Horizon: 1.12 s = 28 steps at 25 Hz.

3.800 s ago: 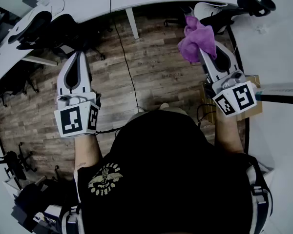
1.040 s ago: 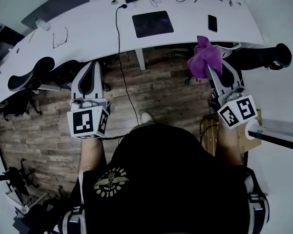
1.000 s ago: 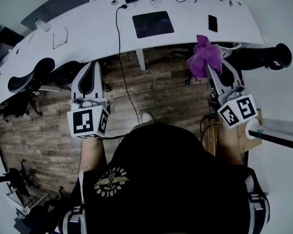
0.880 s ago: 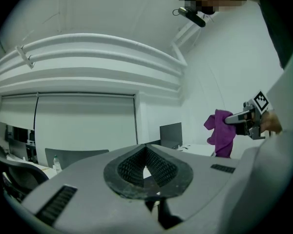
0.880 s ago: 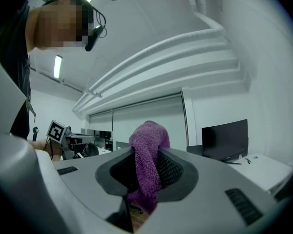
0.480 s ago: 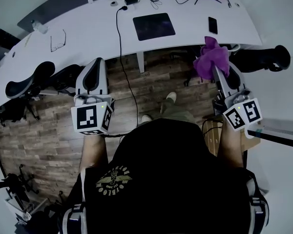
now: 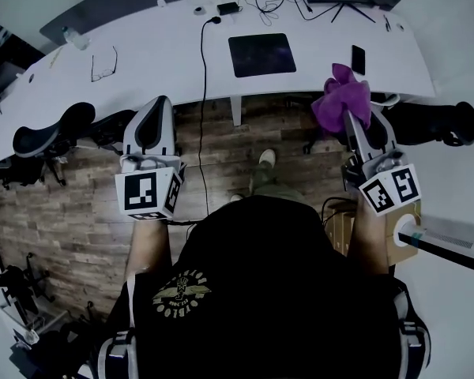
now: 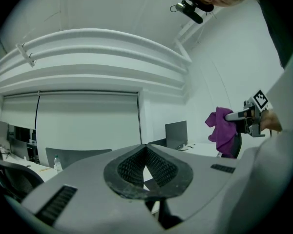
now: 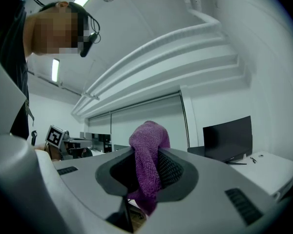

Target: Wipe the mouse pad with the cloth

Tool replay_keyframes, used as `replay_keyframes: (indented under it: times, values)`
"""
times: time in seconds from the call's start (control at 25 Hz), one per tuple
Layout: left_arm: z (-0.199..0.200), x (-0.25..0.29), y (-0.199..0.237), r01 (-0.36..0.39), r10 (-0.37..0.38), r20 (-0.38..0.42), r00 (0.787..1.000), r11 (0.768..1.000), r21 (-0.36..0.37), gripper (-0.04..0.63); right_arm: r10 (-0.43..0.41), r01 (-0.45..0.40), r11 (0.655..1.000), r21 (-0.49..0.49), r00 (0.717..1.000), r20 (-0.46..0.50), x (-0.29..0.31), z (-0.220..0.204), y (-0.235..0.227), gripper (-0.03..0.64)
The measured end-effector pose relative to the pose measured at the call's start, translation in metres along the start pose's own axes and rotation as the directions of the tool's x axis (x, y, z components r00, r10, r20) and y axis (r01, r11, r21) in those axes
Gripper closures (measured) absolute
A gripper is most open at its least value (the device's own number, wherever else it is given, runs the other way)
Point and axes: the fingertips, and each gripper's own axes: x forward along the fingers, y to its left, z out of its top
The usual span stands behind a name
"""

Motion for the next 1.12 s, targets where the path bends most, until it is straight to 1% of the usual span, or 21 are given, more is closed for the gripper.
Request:
replay_keyframes:
  times: [0.2,0.36,0.72,1.0,1.12]
  values:
    - [0.003,0.012,0.007,-0.02,0.02,-0.014,1.0,1.0,0.001,0.594,0.017,-0.017,1.0,0.013,1.0,-0.002,0.016,0.002,-0.01,0.528]
    - [0.001,0.031,0.013,-0.031,0.031,-0.021,0.999,1.0,0.0,0.594,0.032,-0.032,0.999,0.013,0.999,-0.012,0.034,0.0,-0.022,0.528]
    - [-0.017,0.087,0.009,-0.019,0.018,-0.059,0.998,1.0,-0.02,0.594,0.026,-0.023,0.999,0.042,0.997,-0.072,0.068,-0.018,-0.063,0.528]
    - [-0.028,0.128,0.005,-0.021,0.02,-0.087,0.996,1.0,-0.01,0.594,0.037,-0.034,0.998,0.054,0.998,-0.059,0.093,-0.015,-0.094,0.528]
    - [-0.019,0.143,0.001,-0.029,0.029,-0.078,0.997,1.0,-0.006,0.594,0.045,-0.043,0.998,0.055,0.998,-0.035,0.101,-0.007,-0.11,0.528]
